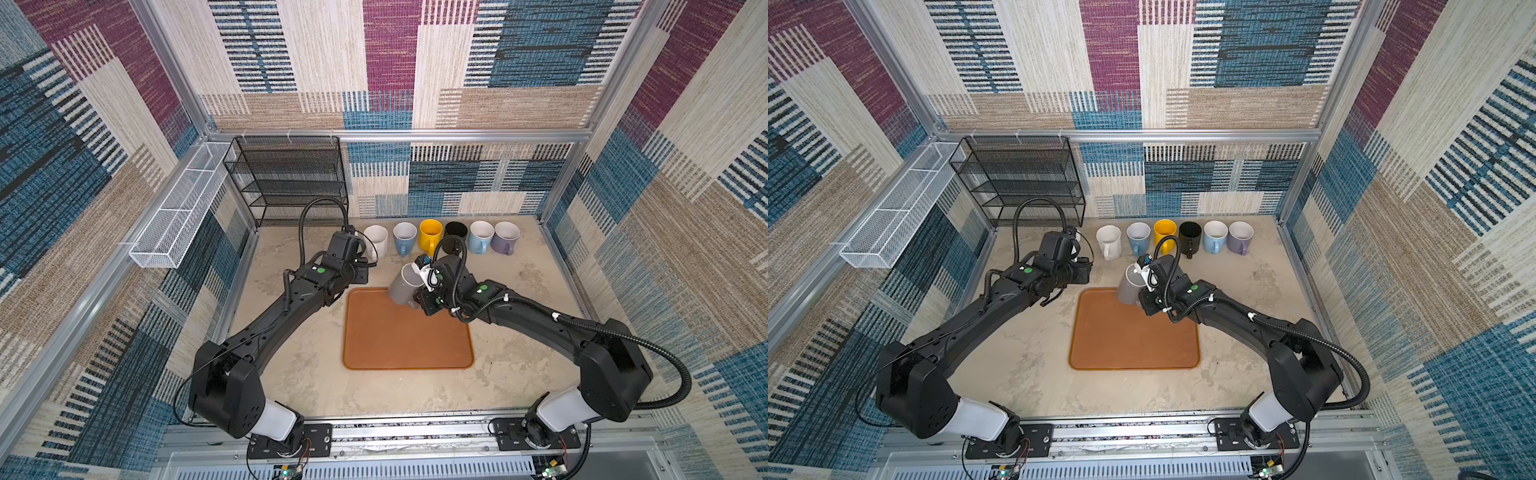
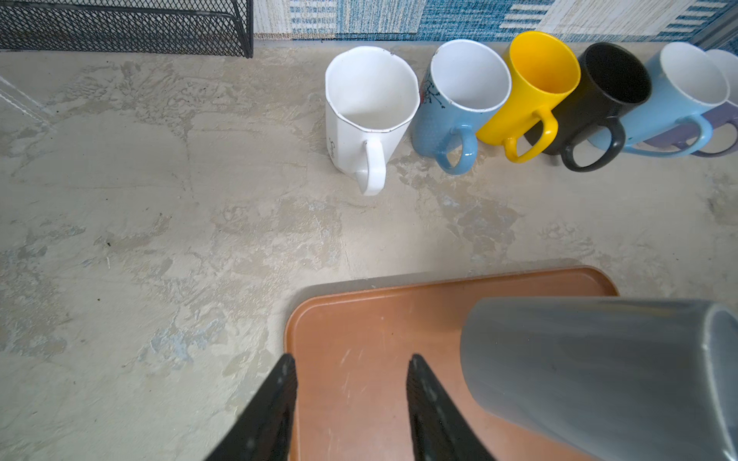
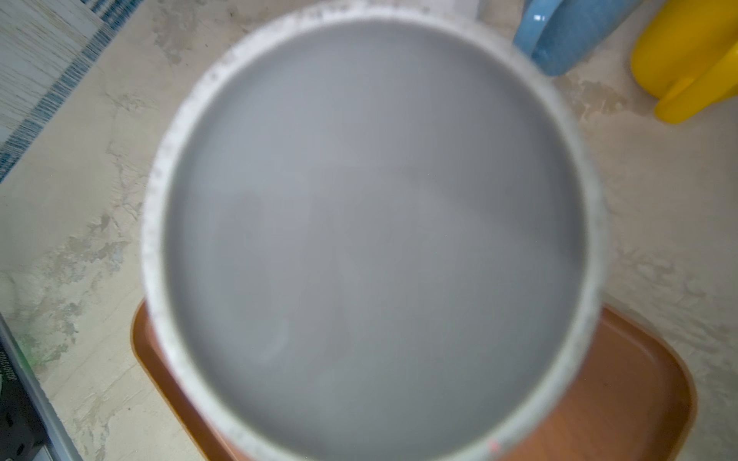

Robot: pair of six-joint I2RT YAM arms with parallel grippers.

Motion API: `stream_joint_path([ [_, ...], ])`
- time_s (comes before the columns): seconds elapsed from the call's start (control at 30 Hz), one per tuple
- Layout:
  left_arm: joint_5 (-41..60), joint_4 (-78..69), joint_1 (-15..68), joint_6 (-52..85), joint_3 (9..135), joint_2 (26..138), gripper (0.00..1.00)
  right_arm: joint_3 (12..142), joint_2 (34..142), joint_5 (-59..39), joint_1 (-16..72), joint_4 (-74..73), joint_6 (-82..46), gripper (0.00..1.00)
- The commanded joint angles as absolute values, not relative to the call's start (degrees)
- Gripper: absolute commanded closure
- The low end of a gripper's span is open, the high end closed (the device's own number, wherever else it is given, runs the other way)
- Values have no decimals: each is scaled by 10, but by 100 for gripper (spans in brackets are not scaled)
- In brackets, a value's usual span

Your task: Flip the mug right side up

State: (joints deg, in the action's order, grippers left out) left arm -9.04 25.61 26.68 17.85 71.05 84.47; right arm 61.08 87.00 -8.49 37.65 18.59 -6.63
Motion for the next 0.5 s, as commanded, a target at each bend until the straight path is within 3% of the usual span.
stream_joint_path([
  [0.0,-89,257,267,171,708,833,54,605,858,-126,369,92,-58,100],
  [0.23,-56,237,267,152,689,806,53,566,820,-228,330,17,-84,100],
  [0.47,-27,228,266,141,679,782,53,548,788,-266,305,-13,-91,100],
])
